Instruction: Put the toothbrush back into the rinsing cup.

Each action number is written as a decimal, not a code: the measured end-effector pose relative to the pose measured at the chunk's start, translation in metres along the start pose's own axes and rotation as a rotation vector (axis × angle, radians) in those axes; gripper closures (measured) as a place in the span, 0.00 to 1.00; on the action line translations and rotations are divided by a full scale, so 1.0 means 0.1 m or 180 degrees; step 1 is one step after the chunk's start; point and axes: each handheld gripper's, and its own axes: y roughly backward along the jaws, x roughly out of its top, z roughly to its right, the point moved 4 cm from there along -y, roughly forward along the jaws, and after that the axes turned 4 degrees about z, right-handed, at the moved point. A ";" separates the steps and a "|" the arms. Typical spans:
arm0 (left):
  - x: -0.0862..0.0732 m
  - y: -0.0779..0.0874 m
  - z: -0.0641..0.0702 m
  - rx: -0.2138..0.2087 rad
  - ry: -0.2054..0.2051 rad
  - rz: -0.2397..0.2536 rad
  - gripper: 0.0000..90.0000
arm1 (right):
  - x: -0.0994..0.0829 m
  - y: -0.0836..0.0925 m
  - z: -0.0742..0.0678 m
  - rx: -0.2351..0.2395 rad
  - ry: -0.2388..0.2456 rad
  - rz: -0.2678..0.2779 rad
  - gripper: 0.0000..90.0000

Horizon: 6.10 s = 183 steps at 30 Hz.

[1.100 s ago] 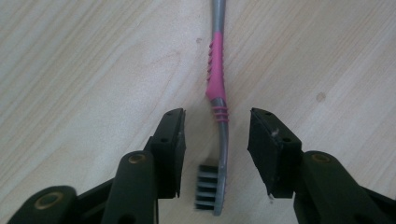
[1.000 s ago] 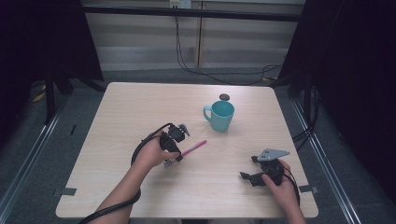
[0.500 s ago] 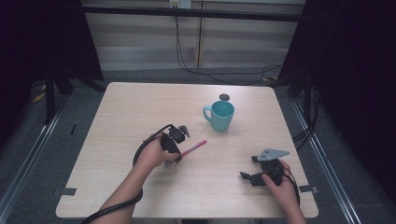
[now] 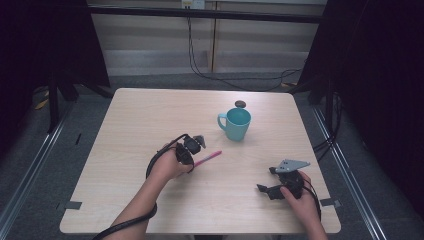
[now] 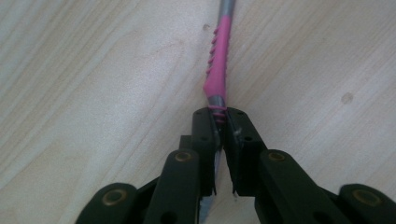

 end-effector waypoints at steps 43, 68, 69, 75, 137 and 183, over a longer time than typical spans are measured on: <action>-0.03 0.35 0.20 -0.0174 -0.0564 -0.0015 0.93 | 0.19 0.10 0.04 0.0077 0.0143 -0.0326 0.31; 0.05 0.34 0.46 -0.0306 -0.0848 -0.0022 0.93 | 0.96 -0.01 -0.19 0.0643 0.1356 -0.1347 0.37; 0.06 0.33 0.47 -0.0308 -0.0862 -0.0020 0.93 | 0.98 -0.03 -0.20 0.0686 0.1441 -0.1343 0.37; 0.09 0.30 0.52 -0.0314 -0.0906 -0.0020 0.93 | 1.09 -0.05 -0.25 0.0717 0.1452 -0.1421 0.40; 0.28 0.33 0.69 -0.0570 -0.1198 0.0249 0.93 | 1.04 -0.23 -0.25 0.1140 0.1579 -0.1506 0.76; 0.35 0.33 0.74 -0.0733 -0.1149 0.0510 0.93 | 1.04 -0.25 -0.29 0.1213 0.1558 -0.1260 0.74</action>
